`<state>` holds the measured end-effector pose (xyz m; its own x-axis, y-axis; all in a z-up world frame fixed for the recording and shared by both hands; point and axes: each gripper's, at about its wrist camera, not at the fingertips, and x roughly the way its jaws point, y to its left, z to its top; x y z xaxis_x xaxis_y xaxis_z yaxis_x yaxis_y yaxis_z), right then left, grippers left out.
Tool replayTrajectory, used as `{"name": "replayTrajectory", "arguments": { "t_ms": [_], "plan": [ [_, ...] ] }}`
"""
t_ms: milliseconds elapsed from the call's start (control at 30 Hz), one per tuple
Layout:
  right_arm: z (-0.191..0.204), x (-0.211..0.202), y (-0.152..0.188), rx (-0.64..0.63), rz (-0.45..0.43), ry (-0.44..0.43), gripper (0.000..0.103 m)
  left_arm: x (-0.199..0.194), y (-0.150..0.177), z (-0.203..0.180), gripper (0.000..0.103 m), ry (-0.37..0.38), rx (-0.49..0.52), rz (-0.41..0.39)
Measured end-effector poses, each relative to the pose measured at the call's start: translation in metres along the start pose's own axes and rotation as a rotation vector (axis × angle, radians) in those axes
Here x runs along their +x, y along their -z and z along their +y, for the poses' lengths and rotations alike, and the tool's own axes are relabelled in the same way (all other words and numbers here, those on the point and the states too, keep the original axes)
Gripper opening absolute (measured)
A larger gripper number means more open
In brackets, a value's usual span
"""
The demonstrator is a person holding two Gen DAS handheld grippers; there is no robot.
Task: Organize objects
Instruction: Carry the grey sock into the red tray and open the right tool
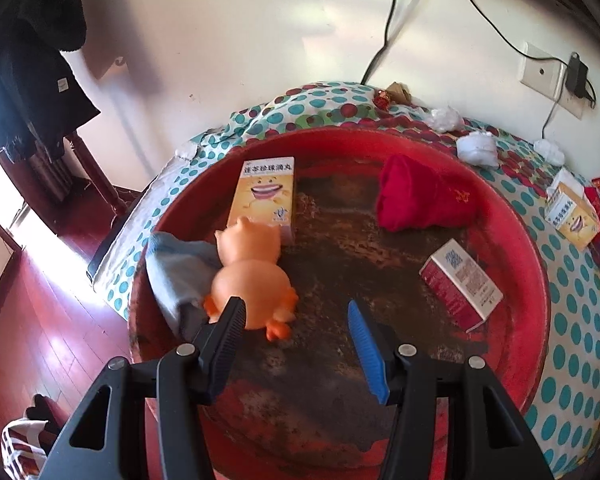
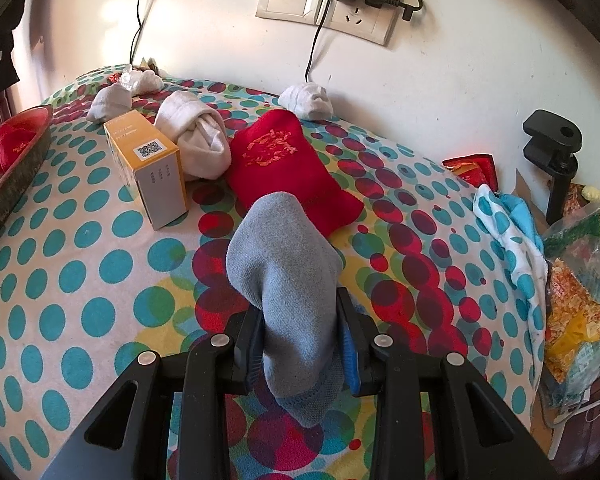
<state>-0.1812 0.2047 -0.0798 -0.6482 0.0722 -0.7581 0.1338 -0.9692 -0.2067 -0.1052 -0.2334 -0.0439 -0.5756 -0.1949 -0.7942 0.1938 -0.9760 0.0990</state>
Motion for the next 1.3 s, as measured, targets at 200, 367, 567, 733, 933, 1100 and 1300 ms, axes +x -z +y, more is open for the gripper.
{"name": "replayTrajectory", "arguments": {
  "t_ms": [200, 367, 567, 733, 933, 1100, 1300],
  "plan": [
    [0.0, -0.001, -0.002, 0.036, 0.033, 0.012, 0.028, -0.001, 0.006, -0.003, 0.055, 0.003, 0.029, -0.041],
    [0.01, -0.011, 0.001, 0.021, 0.047, 0.021, 0.028, 0.006, 0.01, -0.003, 0.055, 0.039, 0.024, -0.009],
    [0.026, -0.029, 0.004, 0.055, 0.021, -0.034, 0.028, 0.008, 0.011, -0.002, 0.055, 0.065, 0.017, -0.003],
    [0.051, -0.047, -0.006, 0.064, -0.013, -0.122, 0.028, 0.007, 0.011, 0.002, 0.055, 0.079, -0.007, -0.007],
    [0.099, -0.072, -0.026, 0.007, -0.06, -0.235, 0.028, 0.007, 0.011, 0.003, 0.055, 0.077, -0.011, -0.011],
    [0.142, -0.087, -0.042, -0.057, -0.088, -0.319, 0.028, 0.007, 0.011, 0.004, 0.055, 0.081, -0.016, -0.012],
    [0.194, -0.097, -0.059, -0.135, -0.098, -0.393, 0.028, 0.007, 0.01, 0.008, 0.055, 0.101, -0.032, -0.01]
  ]
}}
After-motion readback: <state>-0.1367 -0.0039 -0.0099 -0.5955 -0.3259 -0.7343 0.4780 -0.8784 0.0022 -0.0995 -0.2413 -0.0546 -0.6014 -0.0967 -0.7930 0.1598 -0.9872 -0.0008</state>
